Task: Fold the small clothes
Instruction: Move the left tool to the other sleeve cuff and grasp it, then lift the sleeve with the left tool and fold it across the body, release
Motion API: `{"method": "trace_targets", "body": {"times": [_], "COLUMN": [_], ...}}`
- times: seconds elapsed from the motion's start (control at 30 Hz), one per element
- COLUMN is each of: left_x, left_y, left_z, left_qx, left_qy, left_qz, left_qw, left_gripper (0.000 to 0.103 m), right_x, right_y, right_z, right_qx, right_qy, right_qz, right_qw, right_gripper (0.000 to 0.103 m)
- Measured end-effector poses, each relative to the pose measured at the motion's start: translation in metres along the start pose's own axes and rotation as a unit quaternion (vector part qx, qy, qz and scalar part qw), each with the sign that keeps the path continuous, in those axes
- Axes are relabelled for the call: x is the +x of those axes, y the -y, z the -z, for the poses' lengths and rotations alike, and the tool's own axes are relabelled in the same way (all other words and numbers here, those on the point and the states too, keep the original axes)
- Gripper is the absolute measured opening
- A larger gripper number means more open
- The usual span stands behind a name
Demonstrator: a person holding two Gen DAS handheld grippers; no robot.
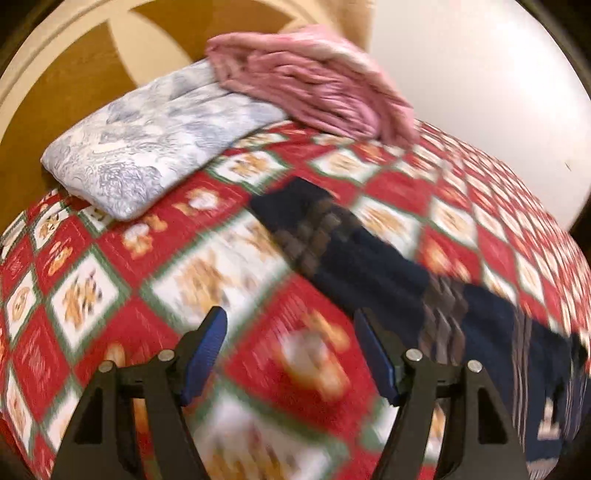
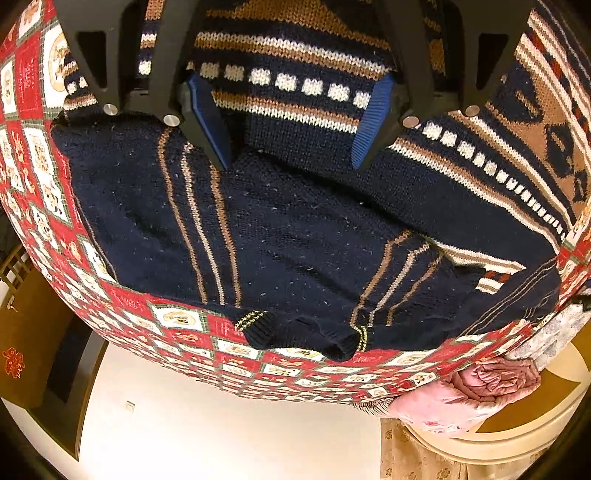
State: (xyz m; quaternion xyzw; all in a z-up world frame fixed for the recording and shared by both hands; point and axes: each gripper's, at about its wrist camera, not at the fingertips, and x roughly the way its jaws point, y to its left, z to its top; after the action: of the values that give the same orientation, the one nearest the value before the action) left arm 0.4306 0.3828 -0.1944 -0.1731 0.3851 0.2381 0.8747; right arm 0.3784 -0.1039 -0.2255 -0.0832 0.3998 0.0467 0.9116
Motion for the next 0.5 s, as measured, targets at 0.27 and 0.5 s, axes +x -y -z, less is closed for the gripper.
{"method": "trace_targets", "body": {"times": [0.27,0.5], "left_x": [0.062,0.085], "left_y": [-0.025,-0.021], "left_z": [-0.051,-0.057], "left_qx": [-0.091,-0.108], "left_qy": [-0.016,-0.022], "left_qz": [0.025,0.024], "left_qw": [0.9954,0.9936], "left_gripper": [0.068,0.059], "right_x": [-0.001,-0.001], "right_y": [0.001,0.000], "right_z": [0.000,0.000], "right_qx": [0.001,0.002], "right_qy": [0.002,0.002], "right_qz": [-0.001,-0.001], "right_qw": [1.000,1.000], "right_gripper": [0.069,0.069]}}
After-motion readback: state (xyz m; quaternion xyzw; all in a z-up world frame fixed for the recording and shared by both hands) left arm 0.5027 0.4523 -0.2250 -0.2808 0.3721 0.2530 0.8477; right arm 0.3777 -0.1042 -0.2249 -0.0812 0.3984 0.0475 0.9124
